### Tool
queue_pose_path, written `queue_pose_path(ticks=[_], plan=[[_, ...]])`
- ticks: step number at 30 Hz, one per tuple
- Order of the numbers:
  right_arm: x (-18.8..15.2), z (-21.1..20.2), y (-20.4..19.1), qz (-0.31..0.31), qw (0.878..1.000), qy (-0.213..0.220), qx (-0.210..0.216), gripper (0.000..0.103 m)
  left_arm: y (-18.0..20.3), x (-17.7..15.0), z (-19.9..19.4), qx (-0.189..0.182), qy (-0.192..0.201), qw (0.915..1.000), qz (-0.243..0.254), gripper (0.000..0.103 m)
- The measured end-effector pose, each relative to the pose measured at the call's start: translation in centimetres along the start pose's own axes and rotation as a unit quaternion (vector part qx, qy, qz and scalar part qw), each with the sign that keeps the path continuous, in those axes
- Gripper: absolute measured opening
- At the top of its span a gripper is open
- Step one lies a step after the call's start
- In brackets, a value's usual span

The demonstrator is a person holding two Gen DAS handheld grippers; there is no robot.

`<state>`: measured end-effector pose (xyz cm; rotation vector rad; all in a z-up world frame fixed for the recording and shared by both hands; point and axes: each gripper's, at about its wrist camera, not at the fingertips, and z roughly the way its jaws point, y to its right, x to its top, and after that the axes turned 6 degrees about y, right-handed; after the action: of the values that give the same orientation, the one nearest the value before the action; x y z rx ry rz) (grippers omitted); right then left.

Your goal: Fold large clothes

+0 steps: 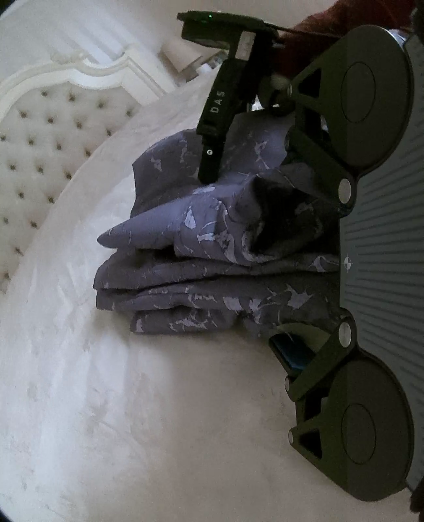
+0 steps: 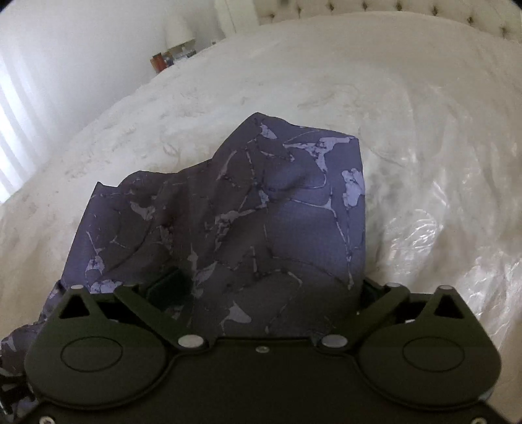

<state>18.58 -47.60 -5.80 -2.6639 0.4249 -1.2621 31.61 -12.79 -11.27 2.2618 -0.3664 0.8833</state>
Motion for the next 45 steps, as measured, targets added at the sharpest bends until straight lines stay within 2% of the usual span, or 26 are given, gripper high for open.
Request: queue_pose_path(ticks=[4, 8, 10, 16, 21, 24, 31, 36, 41, 45], plan=[[0.2, -1.5, 0.8, -0.007, 1.0, 0.013, 0.003, 0.102, 1.3, 0.8, 0.3, 0.003, 0.011, 0.9999, 0.0, 0.095], [-0.6, -4.5, 1.3, 0.008, 0.999, 0.04, 0.0, 0.102, 3.1, 0.6, -2.1, 0.033, 0.041, 0.9969, 0.059, 0.095], [-1.1, -6.2, 1.2, 0.009, 0.999, 0.047, -0.009, 0.102, 3.9, 0.1, -3.5, 0.051, 0.057, 0.9927, 0.094, 0.095], [-3.0, -11.0, -1.5, -0.03, 0.997, 0.064, -0.033, 0.102, 6.4, -1.3, -8.1, 0.11, 0.102, 0.9769, 0.152, 0.095], [-4.7, -14.3, -4.5, -0.025, 0.996, 0.083, -0.033, 0.102, 8.1, -2.8, -11.3, 0.149, 0.11, 0.9657, 0.182, 0.095], [-5.7, -16.5, -5.8, -0.005, 0.995, 0.092, -0.05, 0.102, 9.0, -3.9, -13.4, 0.158, 0.115, 0.9627, 0.187, 0.095], [-8.2, -21.7, -6.7, 0.043, 0.992, 0.102, -0.058, 0.102, 11.0, -5.3, -16.5, 0.171, 0.115, 0.9635, 0.171, 0.095], [-9.8, -24.9, -7.2, 0.032, 0.988, 0.117, -0.096, 0.102, 12.6, -6.2, -18.0, 0.18, 0.132, 0.9578, 0.181, 0.095], [-11.5, -26.8, -7.3, 0.013, 0.986, 0.116, -0.119, 0.102, 13.9, -7.1, -18.7, 0.204, 0.14, 0.9497, 0.191, 0.095], [-12.8, -27.5, -7.6, -0.003, 0.985, 0.113, -0.131, 0.102, 14.3, -7.9, -18.7, 0.202, 0.131, 0.9523, 0.188, 0.095]])
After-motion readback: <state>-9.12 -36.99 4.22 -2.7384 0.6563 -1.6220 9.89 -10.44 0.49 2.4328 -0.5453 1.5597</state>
